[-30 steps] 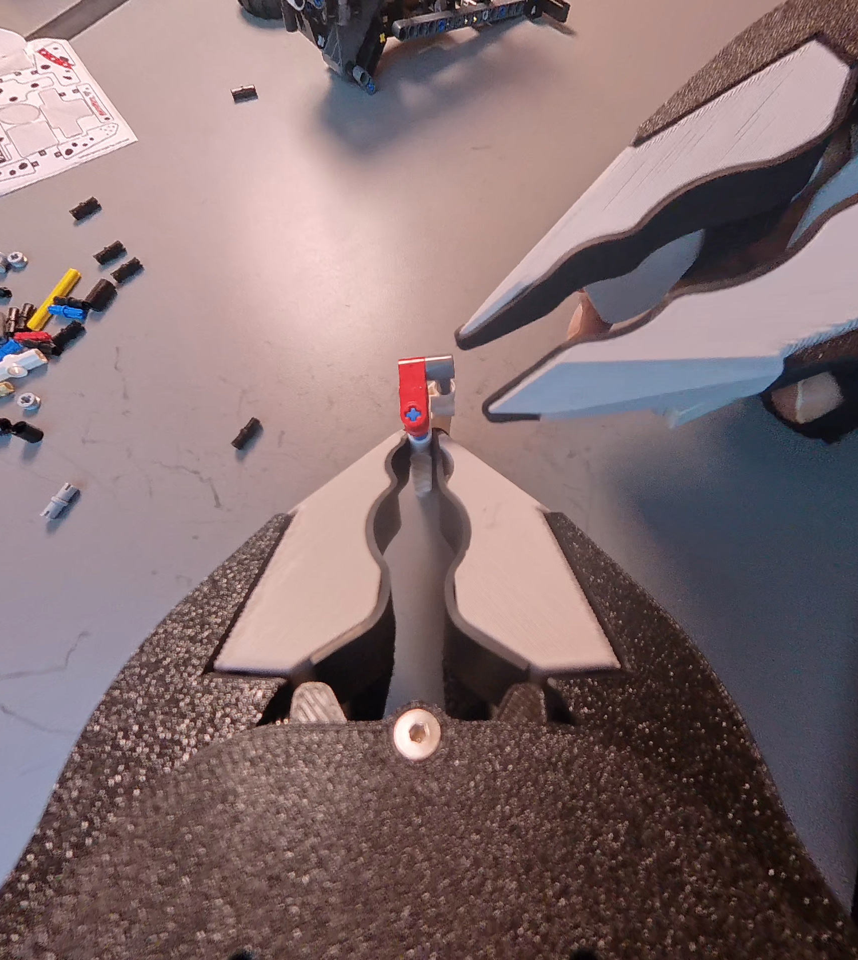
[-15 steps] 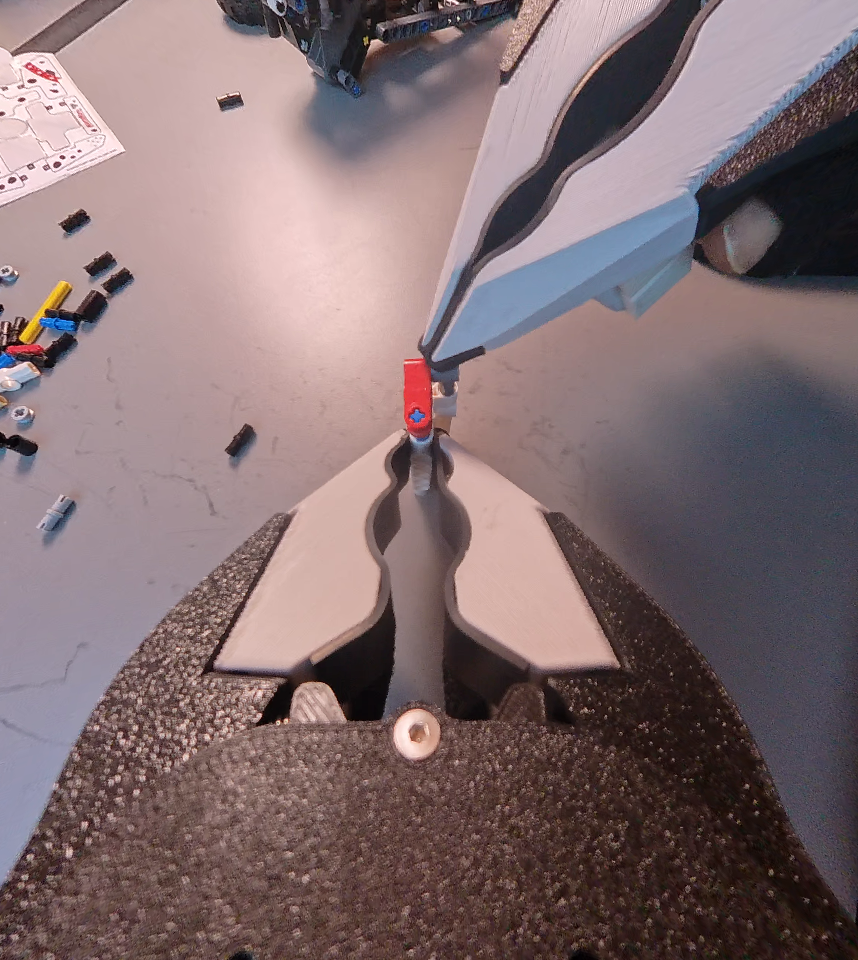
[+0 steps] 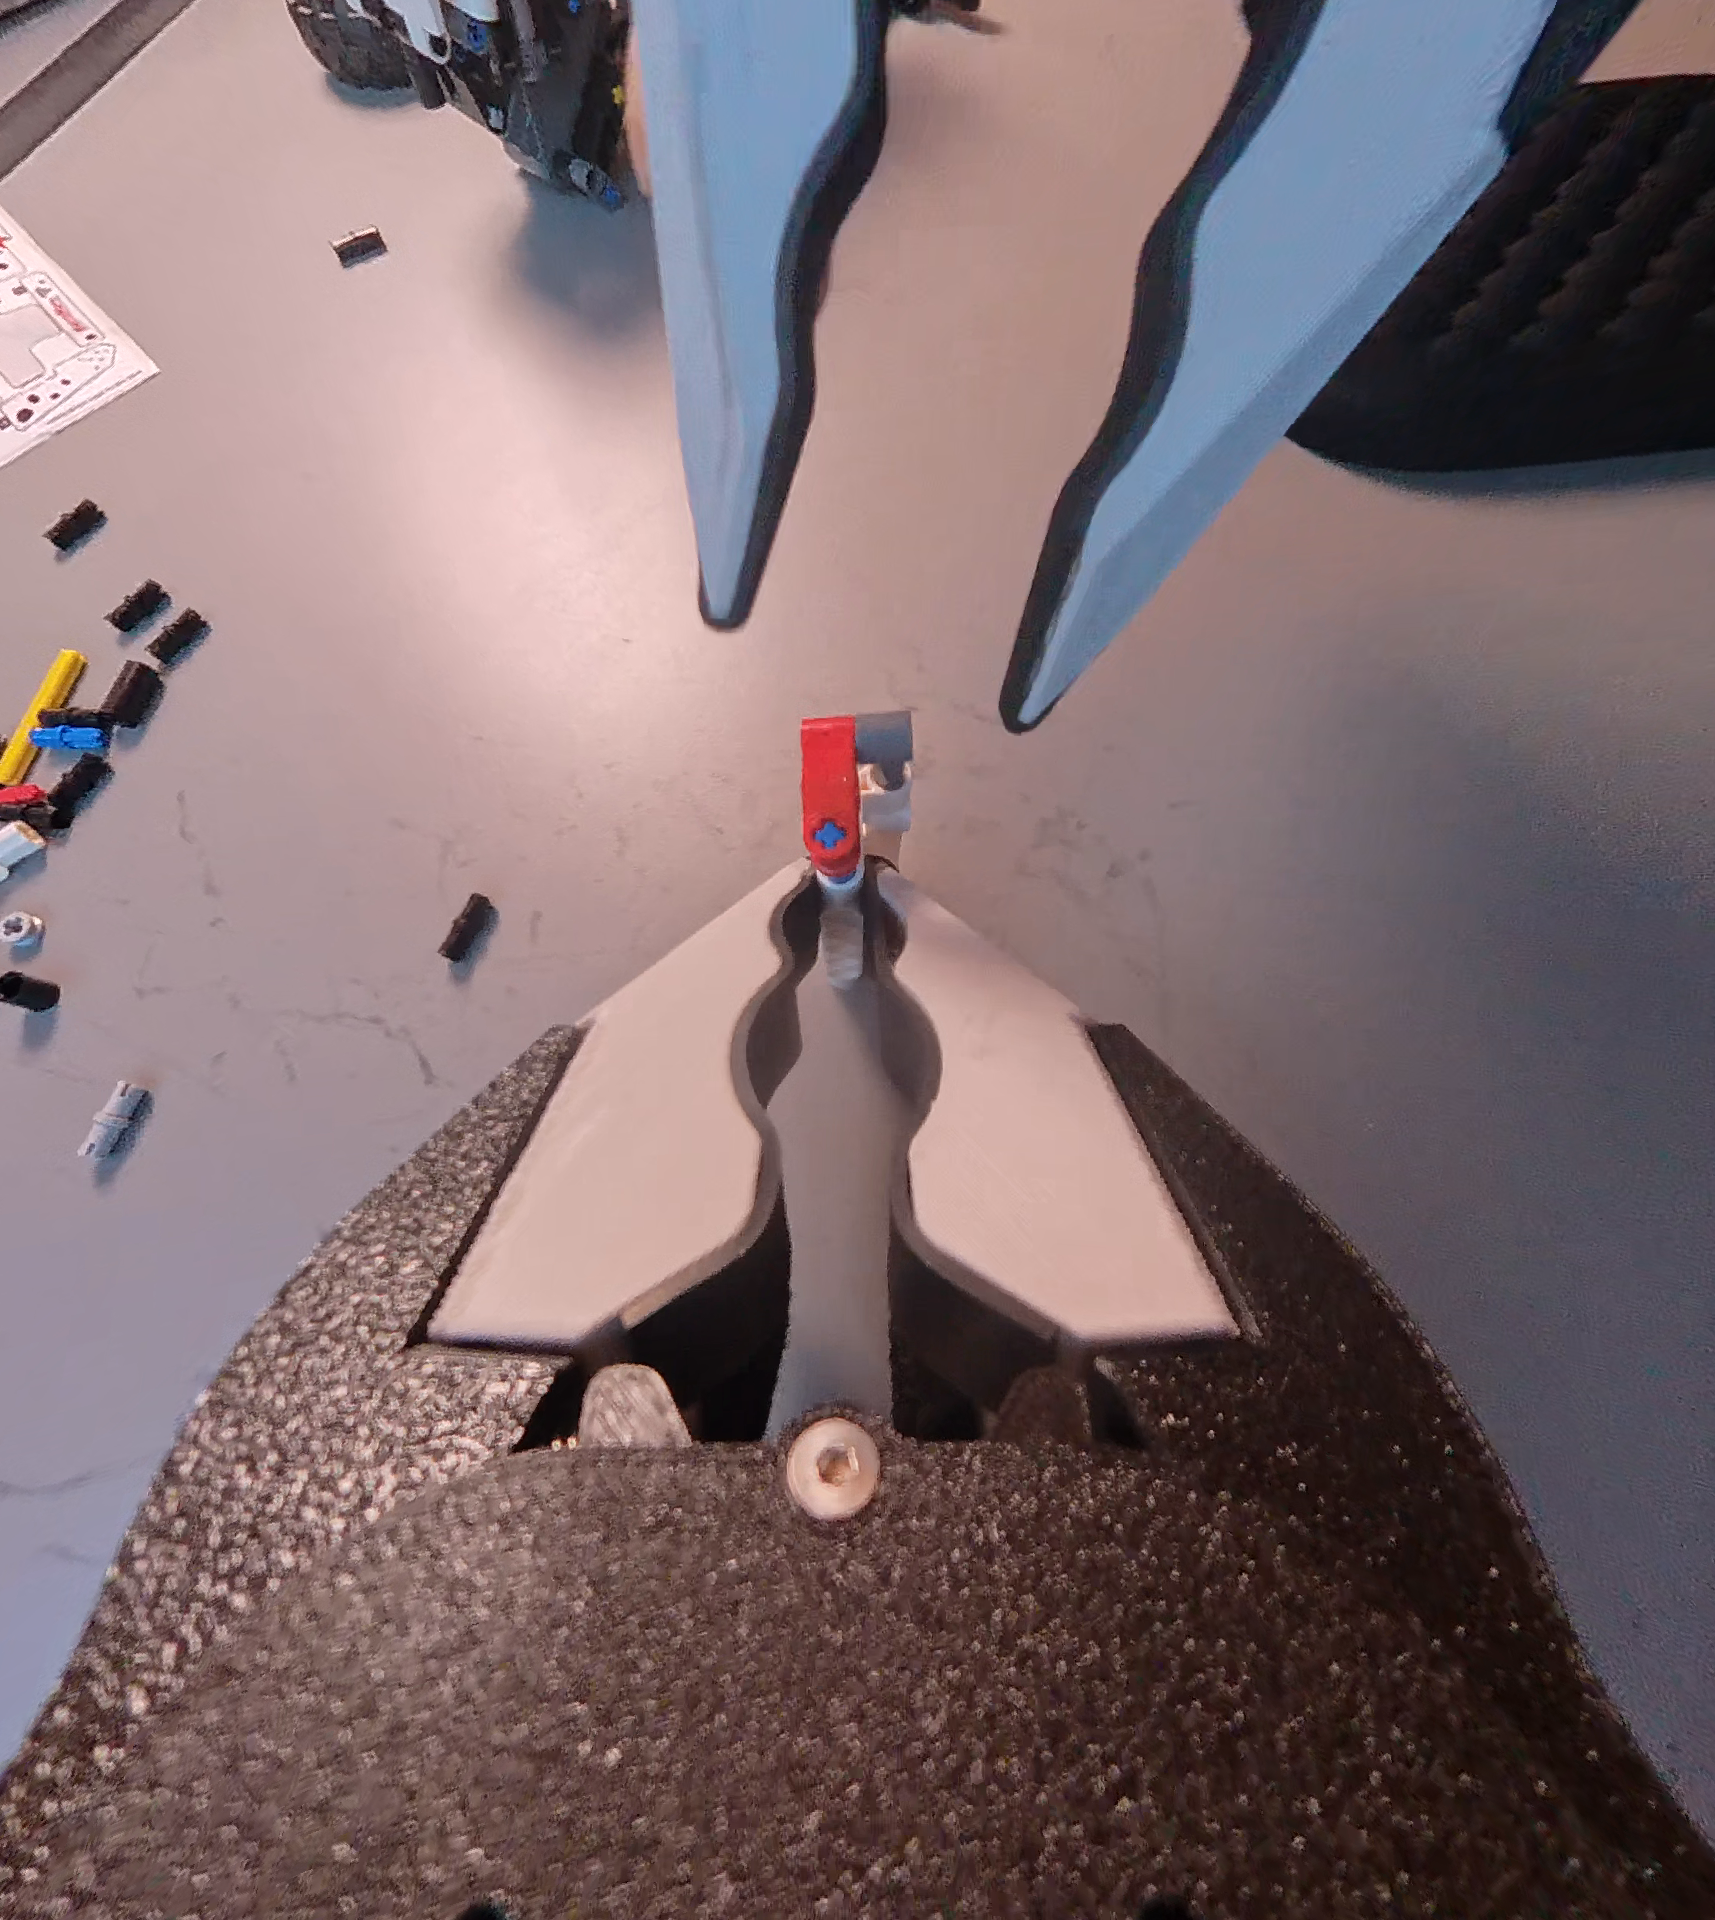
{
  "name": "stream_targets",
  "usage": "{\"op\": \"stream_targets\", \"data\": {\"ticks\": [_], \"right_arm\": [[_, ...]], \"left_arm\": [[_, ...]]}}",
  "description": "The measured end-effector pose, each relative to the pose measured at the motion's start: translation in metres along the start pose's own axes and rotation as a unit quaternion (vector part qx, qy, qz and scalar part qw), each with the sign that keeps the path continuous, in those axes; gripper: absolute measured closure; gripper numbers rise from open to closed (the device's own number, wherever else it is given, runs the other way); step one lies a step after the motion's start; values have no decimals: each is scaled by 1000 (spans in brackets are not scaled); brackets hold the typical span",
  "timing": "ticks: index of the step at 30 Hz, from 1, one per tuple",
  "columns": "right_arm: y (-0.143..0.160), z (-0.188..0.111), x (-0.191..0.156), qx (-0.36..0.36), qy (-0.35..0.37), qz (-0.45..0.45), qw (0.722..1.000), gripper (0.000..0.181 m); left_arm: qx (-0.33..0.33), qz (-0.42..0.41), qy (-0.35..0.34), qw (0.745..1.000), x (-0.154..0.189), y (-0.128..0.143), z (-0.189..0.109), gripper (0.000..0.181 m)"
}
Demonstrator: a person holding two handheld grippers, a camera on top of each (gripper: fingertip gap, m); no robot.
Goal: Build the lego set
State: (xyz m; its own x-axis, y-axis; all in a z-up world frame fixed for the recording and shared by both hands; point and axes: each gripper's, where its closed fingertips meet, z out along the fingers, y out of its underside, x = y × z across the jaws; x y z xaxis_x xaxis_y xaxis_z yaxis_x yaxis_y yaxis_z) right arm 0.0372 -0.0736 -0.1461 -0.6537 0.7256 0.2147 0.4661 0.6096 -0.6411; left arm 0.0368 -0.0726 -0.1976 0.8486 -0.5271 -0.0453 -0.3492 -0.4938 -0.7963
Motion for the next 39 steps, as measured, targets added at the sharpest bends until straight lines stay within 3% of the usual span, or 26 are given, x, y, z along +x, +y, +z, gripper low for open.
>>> {"op": "stream_targets", "data": {"ticks": [5, 10, 17, 20, 24, 39], "right_arm": [[8, 16, -3, -101, -94, -79, 987, 154], [10, 18, -5, -126, -140, -72, 979, 165], [11, 17, -8, -114, -97, -74, 986, 165], [12, 17, -6, -106, -75, -78, 988, 165], [13, 17, -2, -90, -69, -57, 992, 165], [13, 17, 2, -3, -30, 38, 999, 164]], "left_arm": [[0, 9, 23, 1000, 0, 0, 0, 174], [-2, 10, 30, 999, 1, 1, -1, 174], [-15, 14, 58, 998, 4, 7, 9, 167], [-6, 29, 68, 997, 5, 4, 12, 171], [-4, -14, 103, 995, 4, 3, 13, 175], [-11, -49, 88, 995, 2, 3, 14, 175]]}}
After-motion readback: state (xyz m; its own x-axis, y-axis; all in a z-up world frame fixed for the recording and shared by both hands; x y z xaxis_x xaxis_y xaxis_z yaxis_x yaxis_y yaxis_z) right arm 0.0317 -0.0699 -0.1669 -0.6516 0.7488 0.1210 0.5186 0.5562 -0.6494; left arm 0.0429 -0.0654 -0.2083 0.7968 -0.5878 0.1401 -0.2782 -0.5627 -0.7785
